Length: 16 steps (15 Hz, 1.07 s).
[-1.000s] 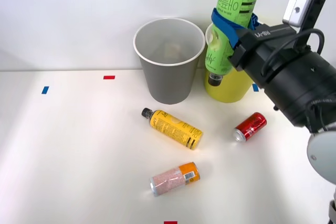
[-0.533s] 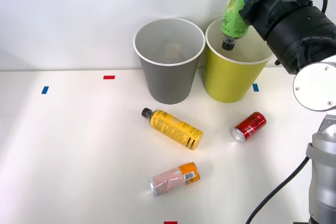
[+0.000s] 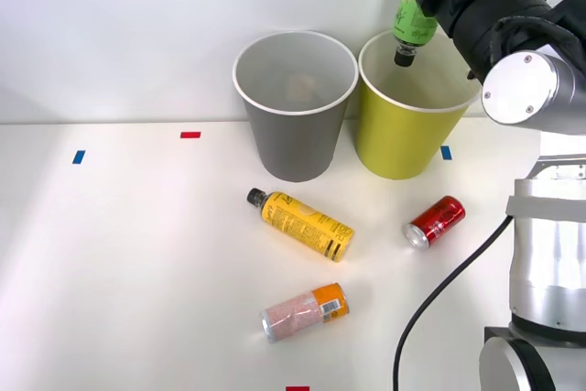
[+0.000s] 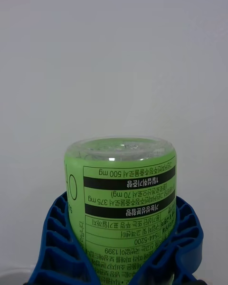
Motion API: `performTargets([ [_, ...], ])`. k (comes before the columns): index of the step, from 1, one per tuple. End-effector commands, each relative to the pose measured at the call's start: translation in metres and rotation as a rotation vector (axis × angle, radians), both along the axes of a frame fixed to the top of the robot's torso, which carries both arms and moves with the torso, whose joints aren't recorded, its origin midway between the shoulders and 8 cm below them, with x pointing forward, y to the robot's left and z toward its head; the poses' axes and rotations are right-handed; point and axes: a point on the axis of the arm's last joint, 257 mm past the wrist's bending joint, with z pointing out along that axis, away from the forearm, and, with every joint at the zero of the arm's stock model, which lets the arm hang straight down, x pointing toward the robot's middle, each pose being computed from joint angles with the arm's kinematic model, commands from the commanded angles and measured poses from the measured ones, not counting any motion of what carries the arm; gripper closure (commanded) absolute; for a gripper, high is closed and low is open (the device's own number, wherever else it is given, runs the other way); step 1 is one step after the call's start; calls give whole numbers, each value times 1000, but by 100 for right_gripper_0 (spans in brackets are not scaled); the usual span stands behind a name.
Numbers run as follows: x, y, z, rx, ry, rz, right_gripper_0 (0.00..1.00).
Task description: Put cans in the gray bin, plastic bottles in the light green bin
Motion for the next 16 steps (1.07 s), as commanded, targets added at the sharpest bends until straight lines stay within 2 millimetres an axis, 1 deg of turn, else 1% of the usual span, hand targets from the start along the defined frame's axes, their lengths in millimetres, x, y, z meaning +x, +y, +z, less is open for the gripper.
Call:
performTargets([
  [1,4,0,-2,-38,-6,-18,100],
  [2,4,1,-3,-44,-6,-17,100],
  [3,4,4,-3,-42,-5,-14,91],
  [4,4,2,-4,-44,-4,-17,62],
  [5,4,3,-5,-48,-3,-16,27],
  [6,4,4,-7,-54,-1,-17,2],
  [7,4,4,-8,-56,-1,-16,0],
  [10,2,8,-16,-71,-7,-18,0],
  [13,-5,8,-25,-53,-43,-20,0],
  [14,-11,9,-30,-52,-51,-17,0],
  [16,-32,9,-35,-69,-68,-12,0],
])
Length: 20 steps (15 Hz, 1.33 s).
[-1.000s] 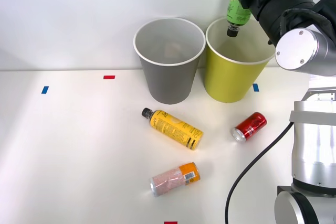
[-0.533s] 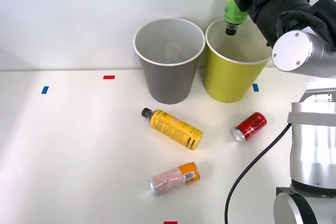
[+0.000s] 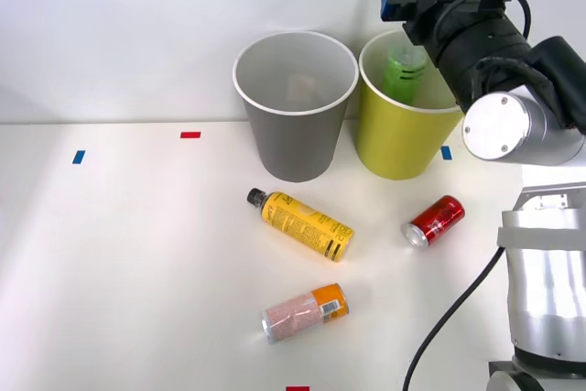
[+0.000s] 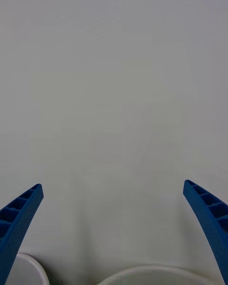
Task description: Put cans in the gray bin, plastic bottles in the light green bin
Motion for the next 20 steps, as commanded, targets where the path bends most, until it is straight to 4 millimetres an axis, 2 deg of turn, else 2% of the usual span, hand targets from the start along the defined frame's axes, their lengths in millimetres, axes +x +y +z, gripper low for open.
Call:
performTargets([
  [1,-39,0,-9,-4,-24,24,0],
  [5,-121,-6,-30,-5,-25,63,0],
  [8,-173,-17,-46,-21,3,66,0],
  [9,-185,-20,-54,-16,12,55,0],
  [12,-211,-24,-93,51,55,26,0],
  [14,-223,-30,-110,65,78,3,0],
  [17,-235,-47,-128,64,105,-53,0],
  [20,-244,-61,-136,48,107,-101,0],
])
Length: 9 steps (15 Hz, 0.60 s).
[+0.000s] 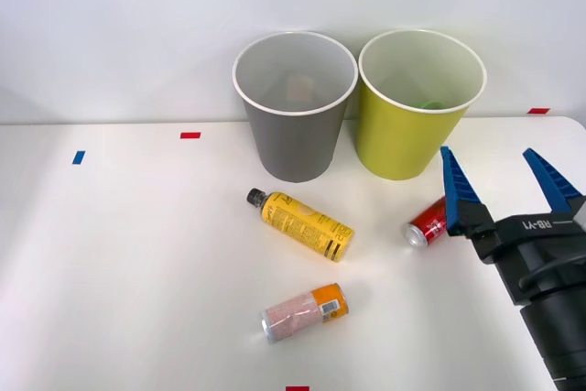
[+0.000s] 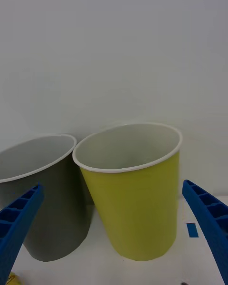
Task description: Put cans in the gray bin, plastic bottles in the light green bin
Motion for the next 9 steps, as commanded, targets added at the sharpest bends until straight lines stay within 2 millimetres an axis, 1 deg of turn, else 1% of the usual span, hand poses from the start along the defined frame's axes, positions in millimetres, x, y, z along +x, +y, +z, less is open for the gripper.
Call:
performTargets([
  [1,-10,-14,-10,-29,11,-48,0],
  [5,-18,-22,-25,-66,46,-80,0],
  [9,-28,-34,-41,-37,90,-135,0],
])
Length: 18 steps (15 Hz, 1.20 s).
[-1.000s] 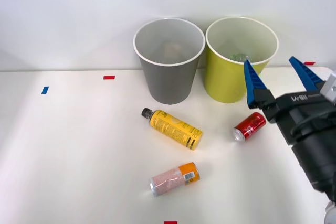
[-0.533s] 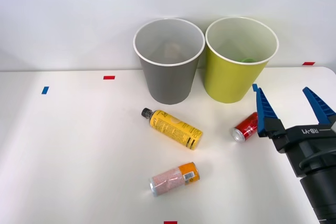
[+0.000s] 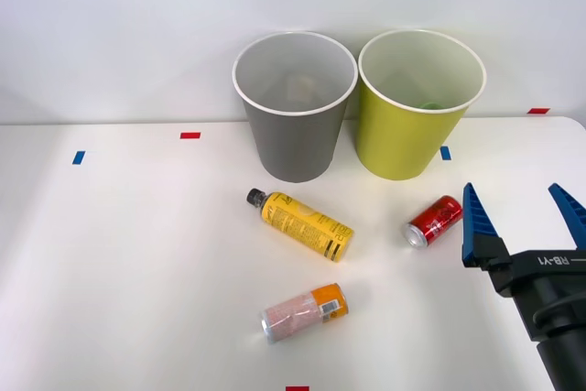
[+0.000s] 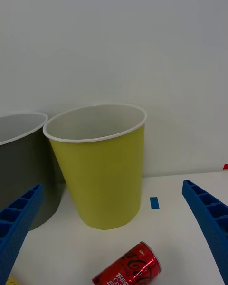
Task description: Put cans in the gray bin, plastic bottles in the light green bin
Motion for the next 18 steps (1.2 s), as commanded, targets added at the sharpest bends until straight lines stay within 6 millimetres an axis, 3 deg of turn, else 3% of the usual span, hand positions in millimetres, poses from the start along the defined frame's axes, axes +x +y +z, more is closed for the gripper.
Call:
performTargets([
  [1,-9,-11,-14,20,37,-47,0],
  [6,-15,-22,-30,17,92,-83,0],
  [12,-5,-37,-42,-101,103,-174,0],
  [15,-1,-32,-49,-78,63,-180,0],
  [18,-10,-20,-65,-54,36,-157,0],
])
